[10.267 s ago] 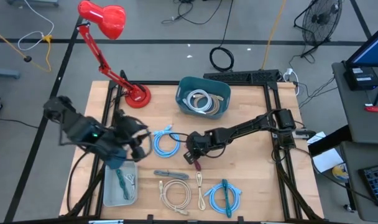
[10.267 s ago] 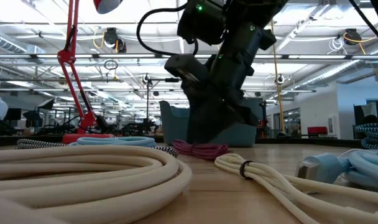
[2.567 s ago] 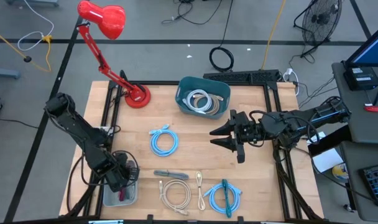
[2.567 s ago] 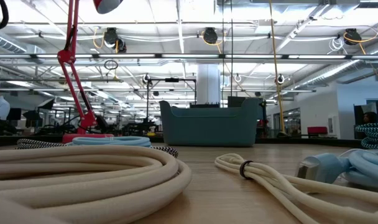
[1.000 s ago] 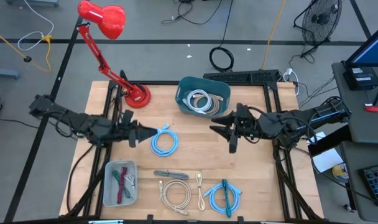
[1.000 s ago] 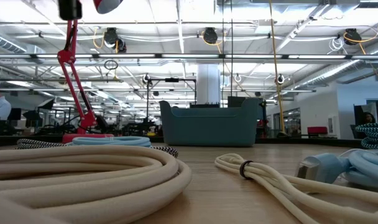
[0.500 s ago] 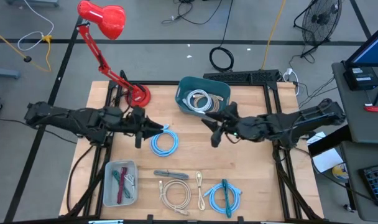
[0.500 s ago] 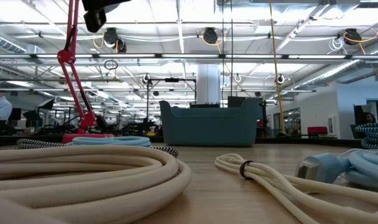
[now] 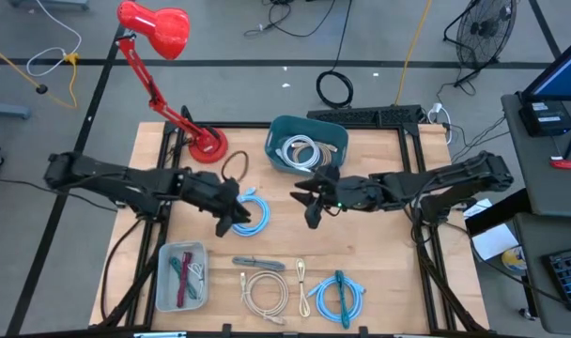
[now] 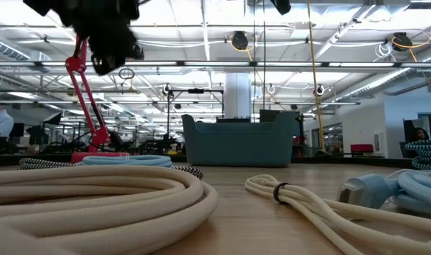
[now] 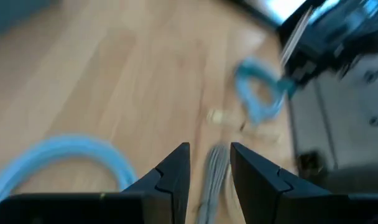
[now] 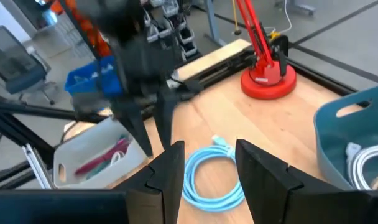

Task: Pick & Place USB Port
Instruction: Put the top light blue wire cable into the blue bin

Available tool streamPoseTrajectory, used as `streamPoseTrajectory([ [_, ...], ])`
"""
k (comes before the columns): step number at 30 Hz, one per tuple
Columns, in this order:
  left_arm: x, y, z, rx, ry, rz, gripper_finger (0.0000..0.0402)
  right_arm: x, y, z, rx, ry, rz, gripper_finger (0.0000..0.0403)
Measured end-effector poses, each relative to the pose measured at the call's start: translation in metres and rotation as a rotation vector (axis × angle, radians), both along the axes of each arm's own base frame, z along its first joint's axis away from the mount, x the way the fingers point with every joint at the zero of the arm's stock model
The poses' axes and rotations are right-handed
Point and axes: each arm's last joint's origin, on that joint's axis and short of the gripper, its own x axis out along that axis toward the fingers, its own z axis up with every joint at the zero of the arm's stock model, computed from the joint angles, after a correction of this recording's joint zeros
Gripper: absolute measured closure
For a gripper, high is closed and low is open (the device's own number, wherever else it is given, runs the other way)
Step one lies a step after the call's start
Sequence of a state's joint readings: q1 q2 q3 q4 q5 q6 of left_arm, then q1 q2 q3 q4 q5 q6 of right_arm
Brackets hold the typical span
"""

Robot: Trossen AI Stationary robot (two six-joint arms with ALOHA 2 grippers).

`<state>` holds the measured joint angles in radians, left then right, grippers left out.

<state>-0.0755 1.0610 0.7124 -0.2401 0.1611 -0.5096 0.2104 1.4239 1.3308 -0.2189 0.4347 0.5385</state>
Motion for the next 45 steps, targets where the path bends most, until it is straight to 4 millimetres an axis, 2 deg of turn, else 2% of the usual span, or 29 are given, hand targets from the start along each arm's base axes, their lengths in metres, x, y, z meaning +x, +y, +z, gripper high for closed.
streamPoseTrajectory([
  [7, 0.004, -0.004, -0.029, 0.082, 0.207, -0.062, 0.0286, -0.002, 0.000, 0.004, 0.013, -0.020, 0.021, 0.0268],
  [16, 0.018, -0.007, -0.063, 0.178, 0.370, -0.071, 0.0286, -0.003, 0.007, 0.004, 0.045, -0.022, 0.055, 0.0268],
  [20, 0.023, -0.008, -0.074, 0.178, 0.411, -0.091, 0.0286, -0.003, 0.009, 0.003, 0.046, -0.021, 0.062, 0.0268],
  [28, 0.033, -0.016, -0.086, 0.207, 0.387, -0.141, 0.0285, -0.004, 0.012, 0.003, 0.055, -0.016, 0.068, 0.0268],
  [33, 0.036, -0.016, -0.096, 0.221, 0.426, -0.135, 0.0252, -0.004, 0.012, 0.003, 0.055, -0.016, 0.066, 0.0268],
  [39, 0.038, -0.014, -0.096, 0.222, 0.414, -0.118, 0.0200, -0.004, 0.012, 0.003, 0.061, -0.014, 0.065, 0.0268],
  [45, 0.040, -0.010, -0.104, 0.215, 0.452, -0.103, 0.0182, -0.004, 0.012, 0.002, 0.060, -0.011, 0.065, 0.0268],
])
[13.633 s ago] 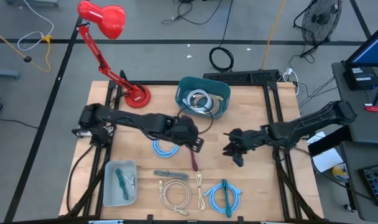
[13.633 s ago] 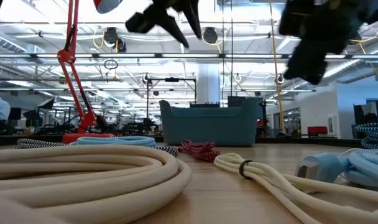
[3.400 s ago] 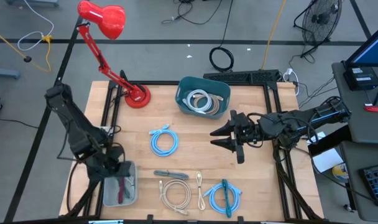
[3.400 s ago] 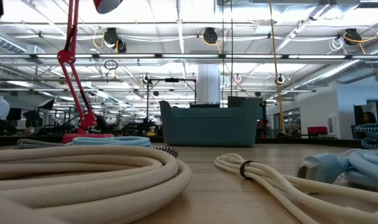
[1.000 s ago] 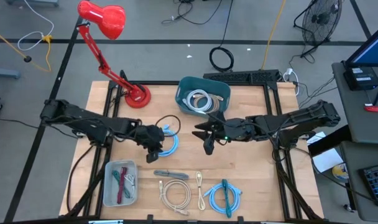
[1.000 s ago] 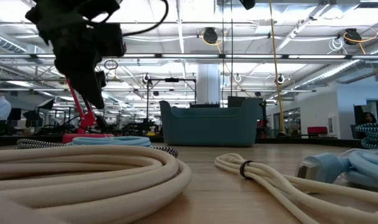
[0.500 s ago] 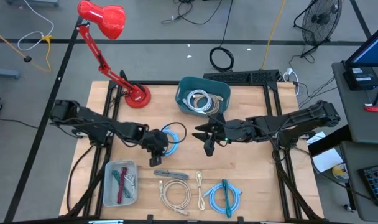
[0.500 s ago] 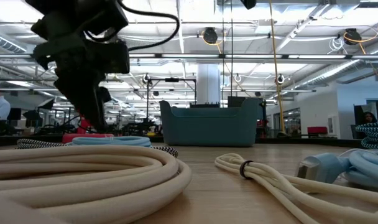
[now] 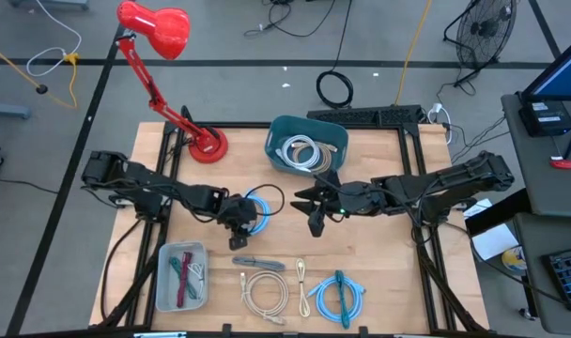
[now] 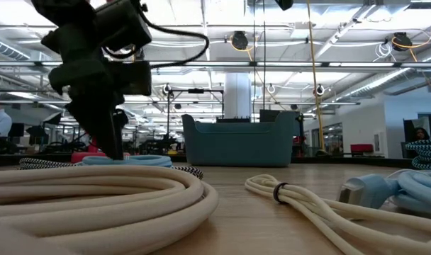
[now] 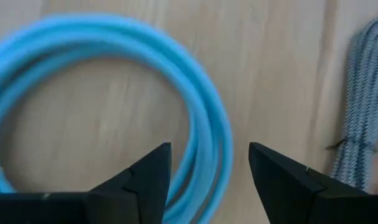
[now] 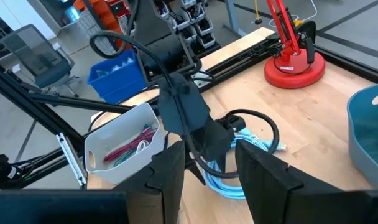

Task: Pick & Place USB Port
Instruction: Put the top light blue wire cable into the blue bin

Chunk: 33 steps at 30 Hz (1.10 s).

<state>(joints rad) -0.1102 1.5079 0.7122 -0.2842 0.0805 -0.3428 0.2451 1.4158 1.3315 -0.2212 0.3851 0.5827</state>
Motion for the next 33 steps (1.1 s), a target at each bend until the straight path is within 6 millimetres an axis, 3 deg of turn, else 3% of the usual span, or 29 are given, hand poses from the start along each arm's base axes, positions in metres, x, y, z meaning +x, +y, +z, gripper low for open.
streamPoseTrajectory([
  [7, 0.006, -0.006, -0.022, -0.055, 0.078, -0.032, 0.0181, 0.000, 0.000, 0.000, 0.000, 0.003, 0.000, 0.0268],
  [14, 0.007, -0.006, -0.024, -0.036, 0.075, 0.015, 0.0189, 0.000, 0.001, -0.001, 0.009, 0.008, 0.026, 0.0268],
  [27, 0.015, 0.001, -0.014, 0.022, 0.106, 0.026, 0.0343, 0.000, 0.001, -0.001, 0.018, 0.009, 0.046, 0.0268],
  [33, 0.014, 0.006, -0.013, 0.002, 0.123, 0.086, 0.0389, 0.000, 0.001, -0.001, 0.018, 0.009, 0.046, 0.0268],
])
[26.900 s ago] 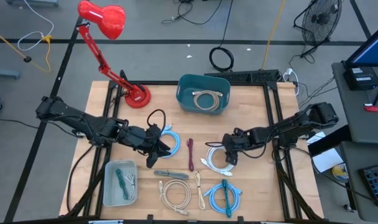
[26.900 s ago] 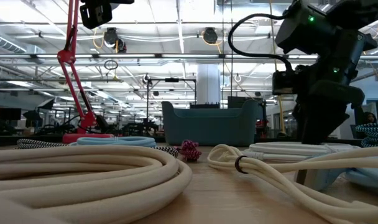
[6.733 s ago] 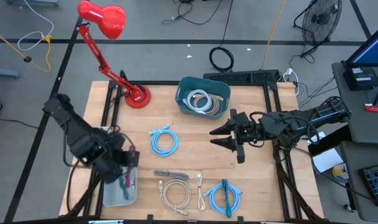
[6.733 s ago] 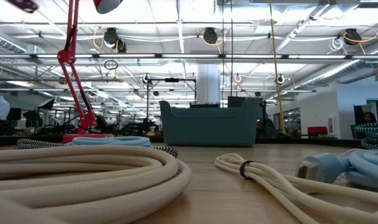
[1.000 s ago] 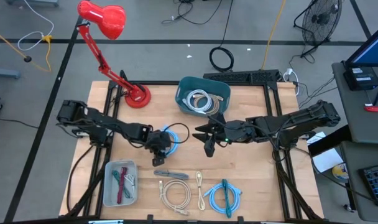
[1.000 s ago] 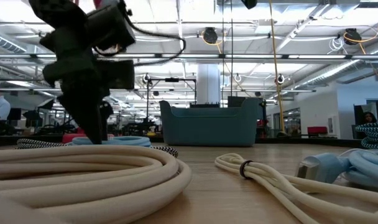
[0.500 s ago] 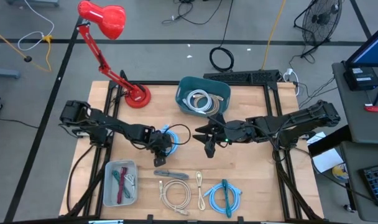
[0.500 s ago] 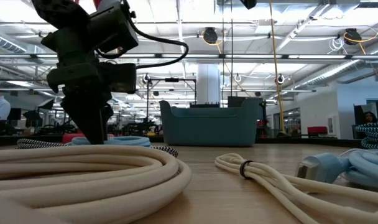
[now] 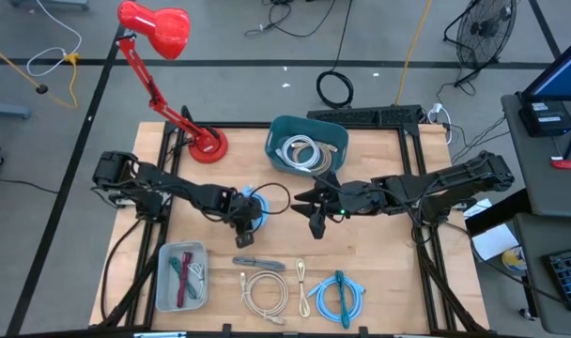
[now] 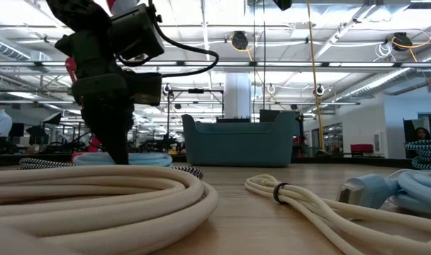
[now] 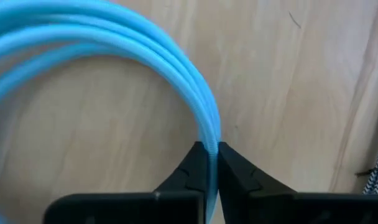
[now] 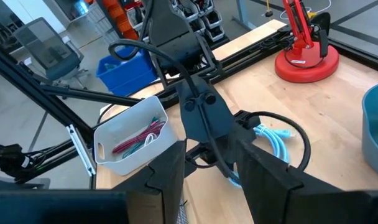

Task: Pick & Place USB Port
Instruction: Put the top light blue wire cable into the blue bin

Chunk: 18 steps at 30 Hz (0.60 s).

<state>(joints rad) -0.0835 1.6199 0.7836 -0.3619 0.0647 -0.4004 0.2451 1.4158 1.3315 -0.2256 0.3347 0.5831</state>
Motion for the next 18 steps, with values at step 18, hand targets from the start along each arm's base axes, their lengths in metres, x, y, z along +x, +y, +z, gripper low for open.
streamPoseTrajectory([
  [18, 0.026, 0.002, 0.074, 0.162, 0.106, -0.043, 0.0390, 0.000, 0.001, 0.000, 0.009, -0.004, 0.001, 0.0268],
])
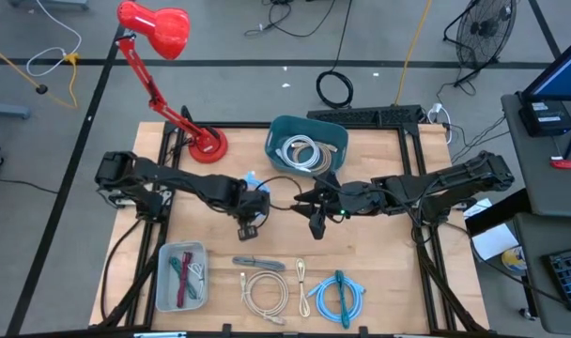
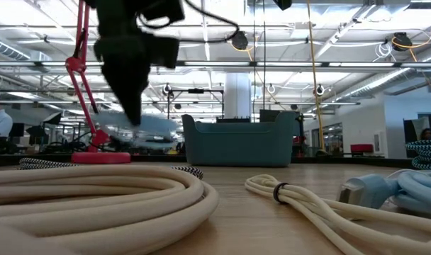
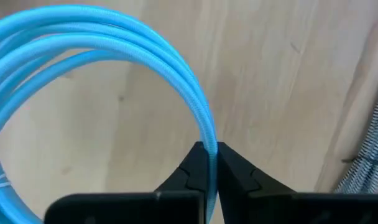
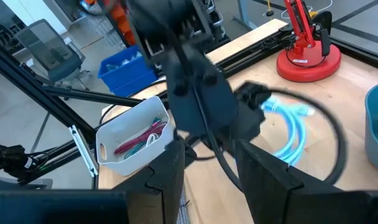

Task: Pick & Place USB Port
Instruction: Put the top light blue wire cable into the blue bin

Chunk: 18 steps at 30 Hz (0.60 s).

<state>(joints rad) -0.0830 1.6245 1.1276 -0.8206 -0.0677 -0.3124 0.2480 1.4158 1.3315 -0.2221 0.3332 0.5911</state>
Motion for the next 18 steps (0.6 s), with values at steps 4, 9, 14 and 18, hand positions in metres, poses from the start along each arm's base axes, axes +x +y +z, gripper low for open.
streamPoseTrajectory([
  [4, 0.012, 0.001, 0.036, 0.068, -0.065, -0.012, 0.0390, 0.000, 0.002, 0.000, 0.001, 0.000, 0.007, 0.0268],
  [9, 0.023, 0.011, 0.080, 0.148, -0.154, -0.014, 0.0390, -0.001, 0.005, 0.001, 0.002, -0.008, 0.015, 0.0268],
  [14, 0.029, 0.038, 0.110, 0.181, -0.245, 0.024, 0.0390, -0.002, 0.009, 0.003, 0.007, -0.021, 0.017, 0.0268],
  [18, 0.031, 0.068, 0.119, 0.148, -0.314, 0.091, 0.0390, -0.008, 0.015, 0.003, 0.007, -0.007, 0.053, 0.0268],
])
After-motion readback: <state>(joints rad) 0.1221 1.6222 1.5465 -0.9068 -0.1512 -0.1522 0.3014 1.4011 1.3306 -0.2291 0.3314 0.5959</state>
